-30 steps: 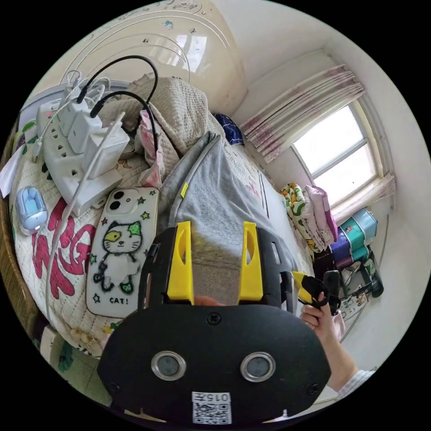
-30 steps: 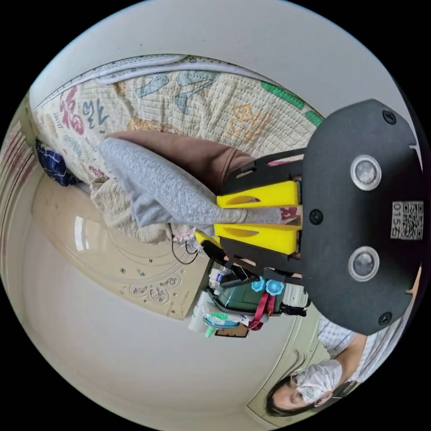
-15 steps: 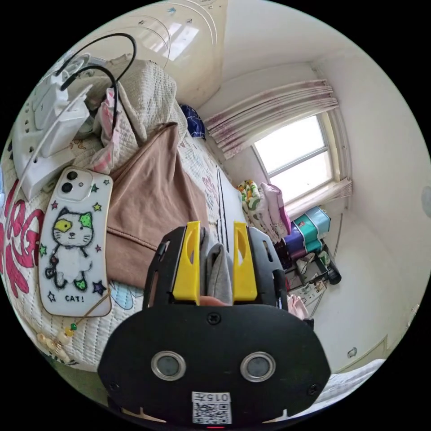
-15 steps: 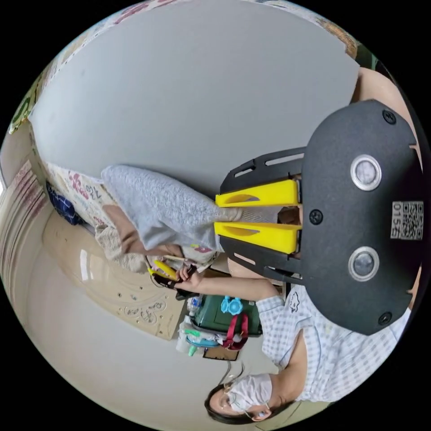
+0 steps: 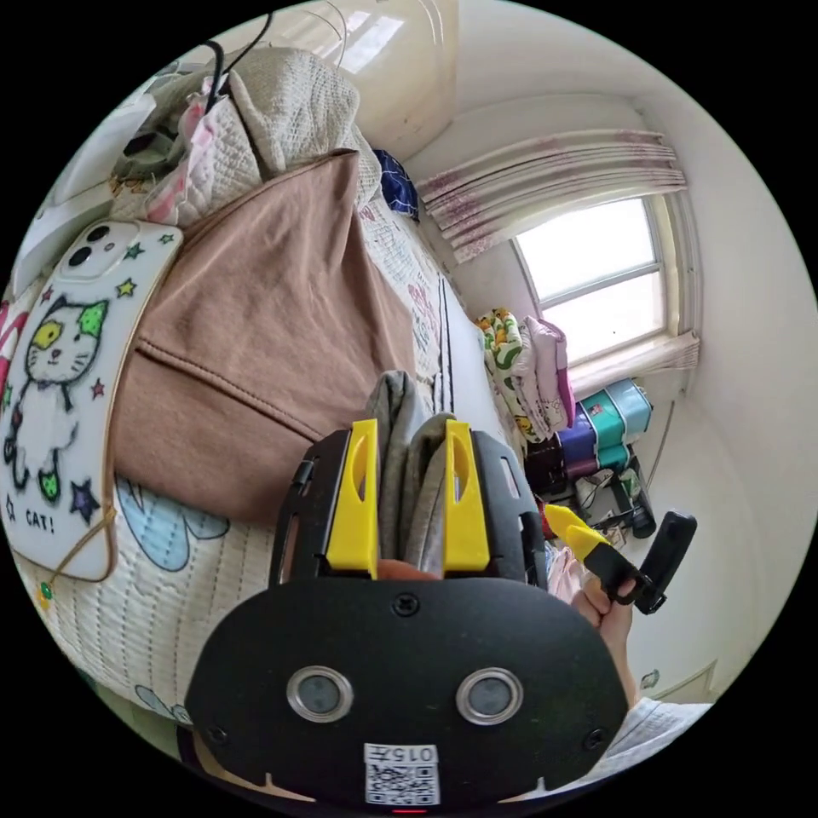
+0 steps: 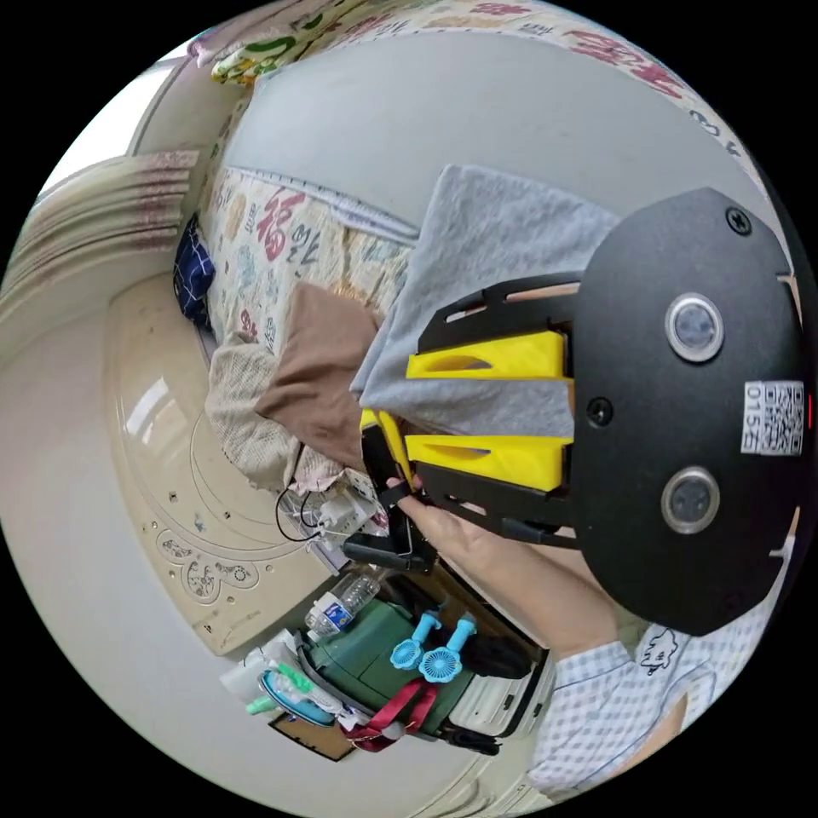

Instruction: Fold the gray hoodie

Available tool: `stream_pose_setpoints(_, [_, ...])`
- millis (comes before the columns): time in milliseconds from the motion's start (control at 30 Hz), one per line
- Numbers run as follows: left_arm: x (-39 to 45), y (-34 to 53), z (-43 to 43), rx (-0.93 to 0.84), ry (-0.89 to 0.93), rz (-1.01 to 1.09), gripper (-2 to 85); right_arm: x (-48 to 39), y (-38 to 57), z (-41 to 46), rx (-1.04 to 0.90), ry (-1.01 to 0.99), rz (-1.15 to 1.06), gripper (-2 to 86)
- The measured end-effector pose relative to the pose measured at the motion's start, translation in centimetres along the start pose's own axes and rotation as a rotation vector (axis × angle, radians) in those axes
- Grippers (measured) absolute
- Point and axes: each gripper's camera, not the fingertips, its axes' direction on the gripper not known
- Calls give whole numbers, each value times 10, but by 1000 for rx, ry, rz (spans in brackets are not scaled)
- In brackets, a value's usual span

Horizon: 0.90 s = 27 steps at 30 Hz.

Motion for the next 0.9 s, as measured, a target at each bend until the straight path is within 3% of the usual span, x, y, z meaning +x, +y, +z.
stream_pose_setpoints(200, [-13, -11, -49, 212, -82, -57, 102, -27, -54, 106, -126, 70, 48, 132])
stream_pose_setpoints(367, [-26, -36, -30, 93, -23, -49, 114, -46, -70, 144, -214, 214, 18, 86])
stream_pose_setpoints(567, [-21, -49, -3, 23, -60, -1, 130, -18, -65, 91, -109, 9, 238, 18])
stream_pose_setpoints(767, [4, -64, 12, 11, -120, 97, 133, -20, -30, -26, 78, -143, 352, 8])
stream_pose_setpoints(900, [23, -78, 45, -94, -111, 153, 118, -13, 11, -126, 198, -184, 418, 6])
